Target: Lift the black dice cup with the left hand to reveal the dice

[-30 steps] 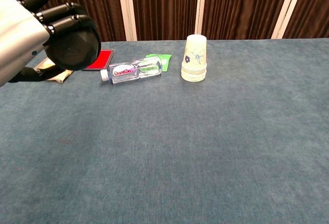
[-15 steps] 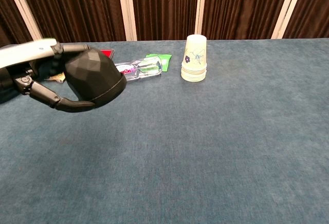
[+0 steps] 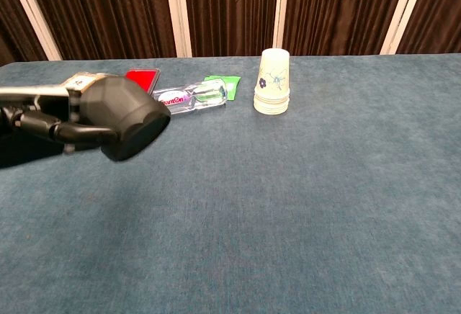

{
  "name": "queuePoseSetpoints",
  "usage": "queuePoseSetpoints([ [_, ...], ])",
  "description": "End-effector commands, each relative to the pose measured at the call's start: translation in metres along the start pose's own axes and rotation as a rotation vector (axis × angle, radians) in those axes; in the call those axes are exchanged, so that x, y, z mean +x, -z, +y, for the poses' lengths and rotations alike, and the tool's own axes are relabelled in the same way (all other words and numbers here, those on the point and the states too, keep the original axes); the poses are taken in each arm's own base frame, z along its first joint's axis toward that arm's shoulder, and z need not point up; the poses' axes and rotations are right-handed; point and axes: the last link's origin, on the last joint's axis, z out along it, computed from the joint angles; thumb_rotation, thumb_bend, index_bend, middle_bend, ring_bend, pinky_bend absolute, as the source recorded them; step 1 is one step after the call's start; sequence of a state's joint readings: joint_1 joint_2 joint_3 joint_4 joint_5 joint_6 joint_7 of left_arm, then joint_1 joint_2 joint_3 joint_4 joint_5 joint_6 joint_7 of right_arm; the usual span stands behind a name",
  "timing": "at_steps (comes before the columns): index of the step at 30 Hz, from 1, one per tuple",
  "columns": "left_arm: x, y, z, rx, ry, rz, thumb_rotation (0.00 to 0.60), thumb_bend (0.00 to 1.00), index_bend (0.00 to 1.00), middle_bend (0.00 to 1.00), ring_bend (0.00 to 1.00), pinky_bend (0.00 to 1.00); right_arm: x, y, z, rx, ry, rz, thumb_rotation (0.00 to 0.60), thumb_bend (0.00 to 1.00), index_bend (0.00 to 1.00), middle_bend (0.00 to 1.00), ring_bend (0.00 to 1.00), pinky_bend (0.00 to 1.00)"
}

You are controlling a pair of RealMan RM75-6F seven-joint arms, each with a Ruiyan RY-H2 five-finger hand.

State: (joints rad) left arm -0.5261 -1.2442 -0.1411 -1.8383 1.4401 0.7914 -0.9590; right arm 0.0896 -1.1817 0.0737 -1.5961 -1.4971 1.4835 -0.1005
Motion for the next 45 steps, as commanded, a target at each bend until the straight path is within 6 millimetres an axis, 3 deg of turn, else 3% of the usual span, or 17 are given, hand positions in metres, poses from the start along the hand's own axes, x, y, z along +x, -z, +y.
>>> queuePoseSetpoints([
  [1, 0.014, 0.000, 0.000, -0.370, -1.270, 0.519, 0.600, 0.45, 0.43, 0.39, 0.00, 0.00, 0.000, 0.000, 0.000, 0.000, -0.001, 0.000, 0.600, 0.15, 0.04, 0.02, 0.03, 0.01],
  [6, 0.015, 0.000, 0.000, -0.535, -1.766, 0.763, 0.600, 0.46, 0.45, 0.40, 0.00, 0.00, 0.000, 0.000, 0.000, 0.002, -0.004, 0.001, 0.600, 0.15, 0.04, 0.02, 0.03, 0.01],
  [8, 0.014, 0.000, -0.001, -0.571, -1.864, 0.809, 0.600, 0.46, 0.44, 0.40, 0.00, 0.00, 0.000, 0.000, 0.000, 0.002, -0.005, -0.001, 0.600, 0.15, 0.04, 0.02, 0.03, 0.01],
  [10, 0.011, -0.001, -0.005, -0.568, -1.829, 0.796, 0.600, 0.46, 0.45, 0.40, 0.00, 0.00, 0.000, 0.000, 0.000, 0.003, -0.005, -0.002, 0.600, 0.15, 0.04, 0.02, 0.03, 0.01],
  [13, 0.001, -0.003, -0.010, -0.512, -1.540, 0.716, 0.600, 0.46, 0.46, 0.39, 0.00, 0.00, 0.000, 0.000, 0.000, 0.003, -0.004, -0.004, 0.600, 0.15, 0.04, 0.02, 0.03, 0.01],
  [16, -0.017, 0.000, -0.012, -0.413, -1.046, 0.531, 0.600, 0.45, 0.45, 0.39, 0.00, 0.00, 0.000, -0.001, 0.000, 0.002, -0.003, -0.003, 0.600, 0.15, 0.04, 0.02, 0.03, 0.01],
  [18, -0.024, 0.004, -0.002, -0.337, -0.756, 0.391, 0.600, 0.45, 0.45, 0.39, 0.00, 0.00, 0.000, -0.001, 0.000, 0.002, -0.003, -0.003, 0.600, 0.15, 0.04, 0.02, 0.03, 0.01],
  [24, -0.026, 0.019, 0.025, -0.113, -0.190, 0.108, 0.600, 0.45, 0.45, 0.39, 0.00, 0.00, -0.001, -0.002, 0.000, 0.004, -0.003, -0.008, 0.600, 0.15, 0.04, 0.02, 0.03, 0.01],
  [28, -0.012, 0.022, 0.031, 0.009, -0.023, 0.013, 0.600, 0.45, 0.45, 0.39, 0.00, 0.00, -0.001, 0.001, 0.001, 0.003, -0.004, -0.005, 0.600, 0.15, 0.04, 0.02, 0.03, 0.01],
  [35, 0.003, 0.021, 0.023, -0.055, -0.267, 0.043, 0.600, 0.45, 0.45, 0.39, 0.00, 0.00, -0.003, 0.000, -0.002, 0.006, -0.003, -0.009, 0.600, 0.15, 0.04, 0.02, 0.03, 0.01],
  [45, 0.007, 0.012, 0.005, -0.299, -1.071, 0.443, 0.600, 0.45, 0.45, 0.40, 0.00, 0.00, -0.001, -0.001, 0.000, 0.003, -0.008, -0.005, 0.600, 0.15, 0.04, 0.02, 0.03, 0.01],
])
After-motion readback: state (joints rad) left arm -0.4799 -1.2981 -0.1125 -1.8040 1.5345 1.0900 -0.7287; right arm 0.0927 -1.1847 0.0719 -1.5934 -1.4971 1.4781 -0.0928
